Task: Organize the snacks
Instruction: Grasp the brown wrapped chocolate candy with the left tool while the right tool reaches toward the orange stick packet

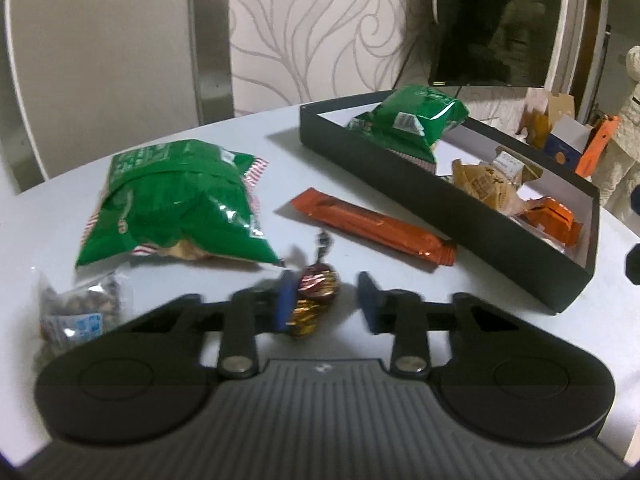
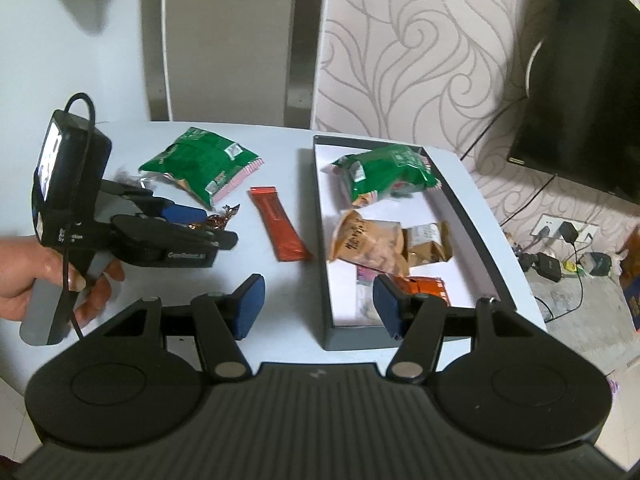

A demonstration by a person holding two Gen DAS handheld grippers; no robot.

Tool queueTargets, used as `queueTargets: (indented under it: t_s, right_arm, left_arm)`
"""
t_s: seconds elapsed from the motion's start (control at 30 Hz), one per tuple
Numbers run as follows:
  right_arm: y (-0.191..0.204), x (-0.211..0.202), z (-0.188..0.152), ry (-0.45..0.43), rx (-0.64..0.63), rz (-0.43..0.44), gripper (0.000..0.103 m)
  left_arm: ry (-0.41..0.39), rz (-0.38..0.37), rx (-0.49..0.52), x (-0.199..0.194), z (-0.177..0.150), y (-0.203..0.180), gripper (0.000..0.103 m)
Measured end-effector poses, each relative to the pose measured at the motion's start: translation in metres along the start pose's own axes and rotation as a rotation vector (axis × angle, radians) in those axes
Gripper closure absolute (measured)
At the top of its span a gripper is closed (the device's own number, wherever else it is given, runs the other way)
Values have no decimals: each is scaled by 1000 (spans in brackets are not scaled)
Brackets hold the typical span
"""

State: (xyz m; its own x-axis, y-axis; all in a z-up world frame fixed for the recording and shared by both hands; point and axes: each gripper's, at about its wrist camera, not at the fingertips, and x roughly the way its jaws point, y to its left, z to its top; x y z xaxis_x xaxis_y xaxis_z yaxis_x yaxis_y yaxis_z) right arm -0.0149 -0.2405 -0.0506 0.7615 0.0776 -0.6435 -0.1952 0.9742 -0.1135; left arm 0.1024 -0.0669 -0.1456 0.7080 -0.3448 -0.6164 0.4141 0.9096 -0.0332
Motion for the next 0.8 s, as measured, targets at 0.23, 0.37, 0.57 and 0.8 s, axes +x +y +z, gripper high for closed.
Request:
queueTargets:
  t_s: [0.23, 0.37, 0.57, 0.8]
  right_arm:
    - [2, 16, 12, -19, -41, 48, 38]
    - [11, 36, 25, -23, -88, 100, 38]
    - [33, 75, 42, -4, -145, 181, 38]
    - [36, 126, 52, 60, -156, 177, 38]
  left_arm:
    - [-2, -19, -31, -12, -8, -3, 77]
    - [-4, 1, -67, -29, -20, 2, 77]
    - [-6, 41, -109, -48, -33, 10, 77]
    - [-8, 81, -158, -58, -40, 21, 77]
